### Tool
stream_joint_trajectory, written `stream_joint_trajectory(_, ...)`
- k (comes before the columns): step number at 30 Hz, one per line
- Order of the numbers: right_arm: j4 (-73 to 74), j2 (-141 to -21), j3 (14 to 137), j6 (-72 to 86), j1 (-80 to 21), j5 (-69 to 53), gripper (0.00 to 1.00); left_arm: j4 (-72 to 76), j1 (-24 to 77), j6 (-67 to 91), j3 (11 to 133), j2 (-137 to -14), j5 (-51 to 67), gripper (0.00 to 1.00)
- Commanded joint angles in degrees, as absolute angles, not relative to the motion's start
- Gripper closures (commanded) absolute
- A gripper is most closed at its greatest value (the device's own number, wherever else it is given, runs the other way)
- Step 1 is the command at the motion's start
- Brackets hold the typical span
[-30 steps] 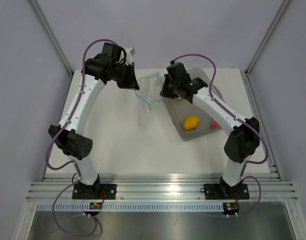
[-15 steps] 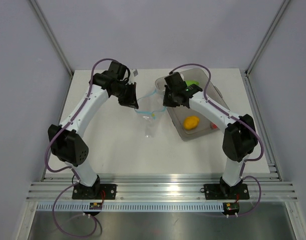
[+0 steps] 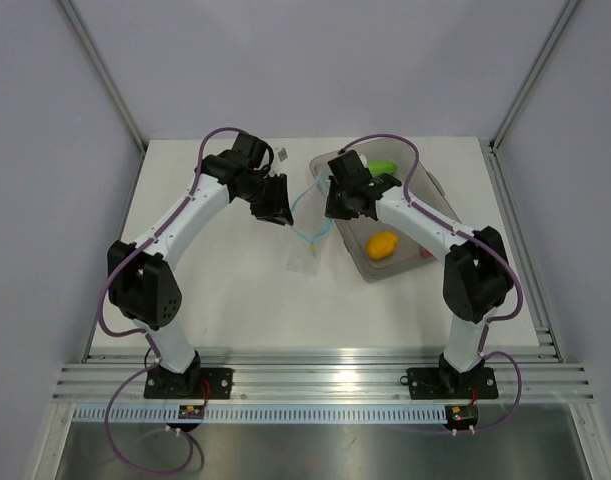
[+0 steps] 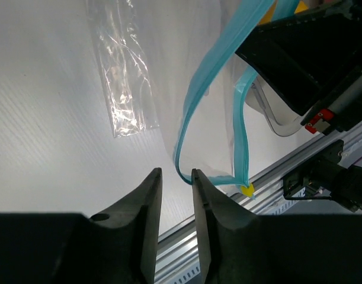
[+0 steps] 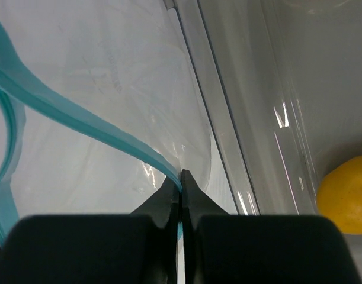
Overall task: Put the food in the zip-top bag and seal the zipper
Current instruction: Open the zipper of the food storage bag at the center of the board.
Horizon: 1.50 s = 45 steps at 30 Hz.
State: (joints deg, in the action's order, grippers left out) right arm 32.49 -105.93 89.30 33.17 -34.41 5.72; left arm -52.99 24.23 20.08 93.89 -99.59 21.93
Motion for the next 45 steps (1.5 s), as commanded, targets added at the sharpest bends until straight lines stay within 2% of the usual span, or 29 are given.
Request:
stream_joint_trajectory(1,30.3,-103.4,88.5,34.6,-34.7,4.9,1.0,-49.4,24.0,21.9,93.3,-97.4,23.5,0.72)
stream_joint_trajectory(2,30.0,-103.2,87.9,34.7,-34.7,4.7,1.0,-49.4,24.0,21.8,93.4,-97.5,23.8,0.81)
stream_joint_trajectory(4,29.6,-102.6,87.6,34.8,-34.7,4.4,1.0,-49.3,24.0,21.9,93.6,-97.9,24.2,0.9)
stream_joint_trajectory(5,29.5,-102.5,87.4,34.8,-34.7,4.4,1.0,-49.3,24.0,21.9,93.7,-98.2,24.3,1.0)
stream_joint_trajectory(11,28.9,-100.9,86.0,34.6,-34.7,3.7,1.0,-48.2,24.0,22.7,93.7,-99.5,24.5,0.99)
stream_joint_trajectory(12,28.8,-100.7,86.0,34.5,-34.7,3.5,1.0,-48.1,24.1,23.0,93.8,-99.7,24.7,0.87)
stream_joint_trajectory(14,28.8,-100.5,85.8,34.8,-34.7,3.5,1.0,-47.6,24.1,23.1,93.6,-99.7,25.7,0.73)
stream_joint_trajectory(15,29.2,-100.7,85.9,34.8,-34.6,3.7,1.0,-47.2,24.1,23.1,93.4,-99.4,26.0,0.6)
stream_joint_trajectory(18,29.6,-101.1,86.2,34.9,-34.6,3.4,1.0,-45.3,24.2,23.2,91.6,-97.2,27.6,0.43)
stream_joint_trajectory(19,29.6,-101.2,86.2,35.0,-34.6,3.4,1.0,-44.9,24.3,23.0,91.2,-96.7,27.7,0.33)
stream_joint_trajectory(22,29.4,-100.9,86.0,35.2,-34.6,3.2,1.0,-45.3,25.5,22.2,91.6,-95.8,27.1,0.27)
stream_joint_trajectory(29,29.4,-99.9,85.9,35.1,-34.6,3.3,1.0,-48.7,28.2,21.3,95.4,-100.4,23.3,0.29)
stream_joint_trajectory(32,29.5,-99.7,85.8,35.0,-34.6,3.3,1.0,-48.6,28.2,21.6,96.2,-101.2,22.7,0.34)
stream_joint_trajectory(33,29.4,-99.5,85.7,34.9,-34.6,3.3,1.0,-48.7,28.2,21.8,96.6,-101.9,22.4,0.4)
stream_joint_trajectory(39,28.7,-98.1,84.0,34.6,-34.6,2.6,1.0,-50.0,28.2,21.4,98.9,-103.9,20.4,0.58)
stream_joint_trajectory(45,28.6,-97.3,83.2,34.8,-34.7,2.5,1.0,-50.5,28.2,21.2,100.8,-104.8,20.9,0.53)
